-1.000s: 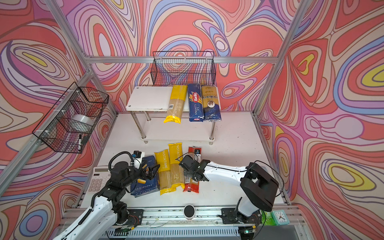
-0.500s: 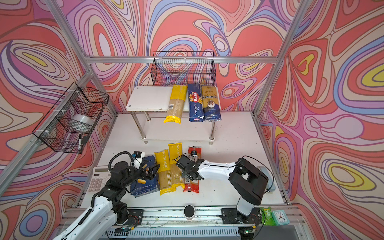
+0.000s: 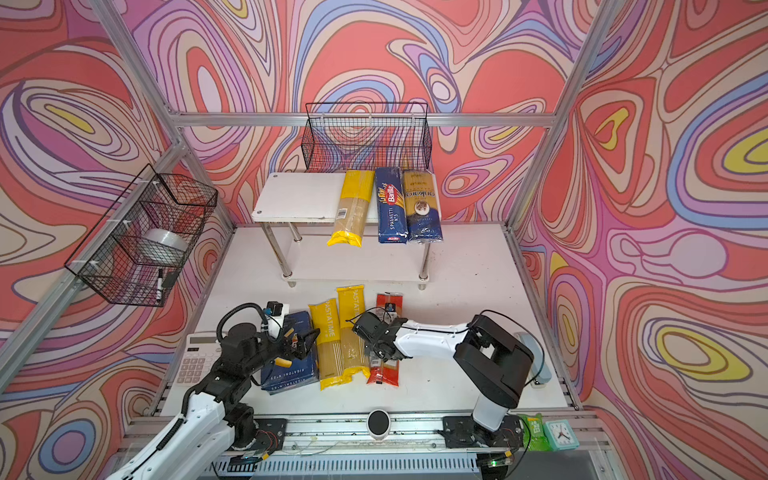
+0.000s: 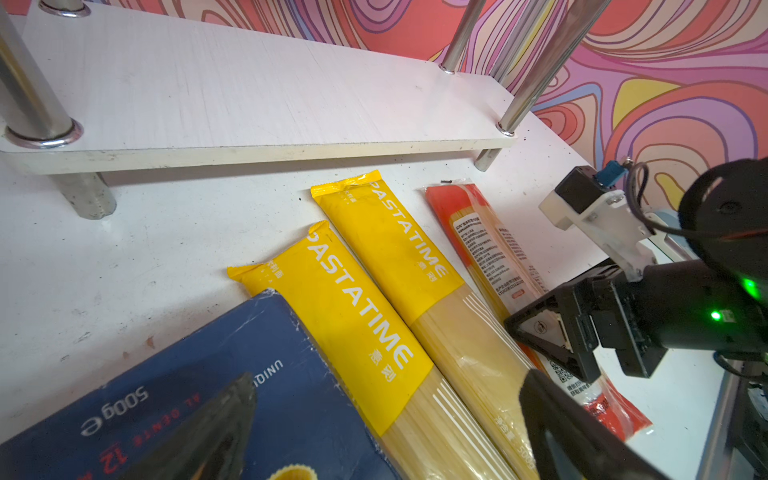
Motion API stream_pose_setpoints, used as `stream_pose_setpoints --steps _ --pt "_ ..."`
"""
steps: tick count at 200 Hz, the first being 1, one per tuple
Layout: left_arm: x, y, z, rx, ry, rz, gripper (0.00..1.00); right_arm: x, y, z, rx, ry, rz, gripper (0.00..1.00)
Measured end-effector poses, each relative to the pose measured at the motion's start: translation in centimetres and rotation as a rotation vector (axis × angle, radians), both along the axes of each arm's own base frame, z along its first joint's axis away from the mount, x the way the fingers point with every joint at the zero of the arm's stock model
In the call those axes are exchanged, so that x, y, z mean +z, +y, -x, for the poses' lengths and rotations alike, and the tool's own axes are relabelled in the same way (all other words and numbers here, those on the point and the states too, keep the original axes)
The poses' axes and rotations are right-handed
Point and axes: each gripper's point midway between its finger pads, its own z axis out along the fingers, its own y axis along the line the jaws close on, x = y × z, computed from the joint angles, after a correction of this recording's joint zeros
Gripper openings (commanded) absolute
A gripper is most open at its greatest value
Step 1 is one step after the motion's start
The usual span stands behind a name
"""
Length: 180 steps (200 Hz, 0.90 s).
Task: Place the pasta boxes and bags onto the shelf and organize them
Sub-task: 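Lower the open right gripper around the red-and-clear bag's middle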
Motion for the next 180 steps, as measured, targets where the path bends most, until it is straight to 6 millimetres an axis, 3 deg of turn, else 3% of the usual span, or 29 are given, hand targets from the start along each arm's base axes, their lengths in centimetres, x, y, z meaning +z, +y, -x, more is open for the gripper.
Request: stream_pose_setpoints --steps 86,129,180 --pt "0.01 0.01 0.00 0.000 0.000 0.000 1.00 -0.20 0.20 -0.49 0.005 -0.013 0.012 0.97" --pt "0.01 0.01 0.00 0.000 0.000 0.000 1.00 0.00 0.01 -0.36 0.009 -0.044 -0.027 0.83" --pt "0.01 0.01 0.00 0.000 0.000 0.000 1.00 0.01 -0.08 -0.35 0.021 -0.044 -0.017 0.75"
